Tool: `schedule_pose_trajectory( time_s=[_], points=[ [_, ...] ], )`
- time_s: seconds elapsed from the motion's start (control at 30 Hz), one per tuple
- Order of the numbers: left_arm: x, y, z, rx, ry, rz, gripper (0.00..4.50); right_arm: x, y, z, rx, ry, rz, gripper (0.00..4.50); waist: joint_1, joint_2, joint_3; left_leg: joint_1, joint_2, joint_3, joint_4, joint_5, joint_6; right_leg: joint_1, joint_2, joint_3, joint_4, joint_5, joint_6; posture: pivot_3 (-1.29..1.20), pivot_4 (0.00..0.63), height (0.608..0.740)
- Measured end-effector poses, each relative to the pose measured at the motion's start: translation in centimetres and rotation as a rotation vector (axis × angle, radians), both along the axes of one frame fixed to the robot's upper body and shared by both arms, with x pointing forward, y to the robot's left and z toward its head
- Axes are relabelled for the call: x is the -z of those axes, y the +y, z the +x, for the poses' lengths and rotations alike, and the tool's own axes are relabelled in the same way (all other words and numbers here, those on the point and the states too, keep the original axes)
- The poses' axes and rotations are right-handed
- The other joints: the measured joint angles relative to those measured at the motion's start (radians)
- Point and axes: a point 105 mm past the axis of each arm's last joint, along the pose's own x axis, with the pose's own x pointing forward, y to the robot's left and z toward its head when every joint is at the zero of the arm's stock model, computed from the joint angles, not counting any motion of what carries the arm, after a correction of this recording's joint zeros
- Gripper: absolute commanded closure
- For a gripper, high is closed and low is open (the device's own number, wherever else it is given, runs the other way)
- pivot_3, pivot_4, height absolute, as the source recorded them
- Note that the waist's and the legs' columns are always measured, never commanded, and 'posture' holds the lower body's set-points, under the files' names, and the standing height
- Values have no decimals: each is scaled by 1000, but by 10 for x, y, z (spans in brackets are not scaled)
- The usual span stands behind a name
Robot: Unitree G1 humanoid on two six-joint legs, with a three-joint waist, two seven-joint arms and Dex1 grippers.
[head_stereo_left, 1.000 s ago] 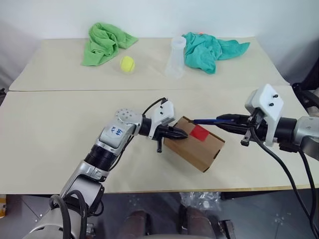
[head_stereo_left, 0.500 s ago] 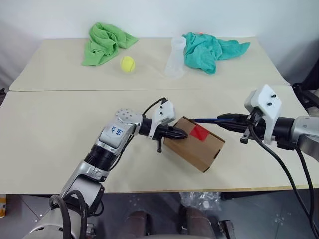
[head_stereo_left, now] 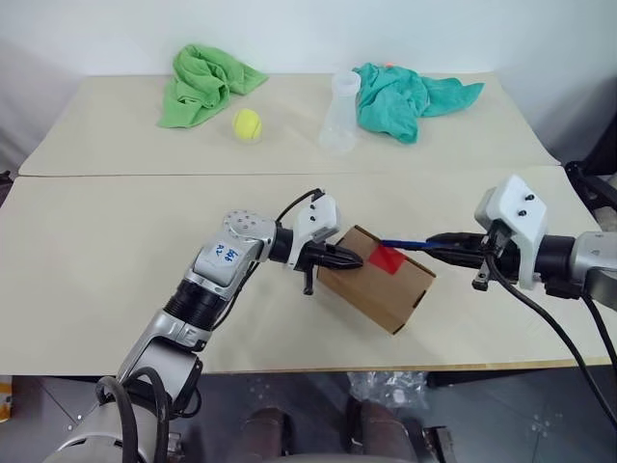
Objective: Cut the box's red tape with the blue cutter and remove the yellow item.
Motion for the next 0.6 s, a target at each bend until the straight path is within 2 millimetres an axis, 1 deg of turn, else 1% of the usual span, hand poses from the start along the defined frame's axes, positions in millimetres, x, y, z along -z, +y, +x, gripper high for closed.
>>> schedule_pose_trajectory(
  time_s=[0.23,0.6],
  points=[
    [0,0,0,-2,0,1,4411,-1,-6,-5,-6,10,-32,4187,1,0,0,0,0,-1,1,0,0,1,0,0,0,1,0,0,150,740],
    [0,-1,1,-12,-2,-1,4411,-3,-5,3,-1,65,-40,4187,0,0,0,0,0,-1,2,0,1,1,-1,0,0,2,0,0,150,740]
  ],
)
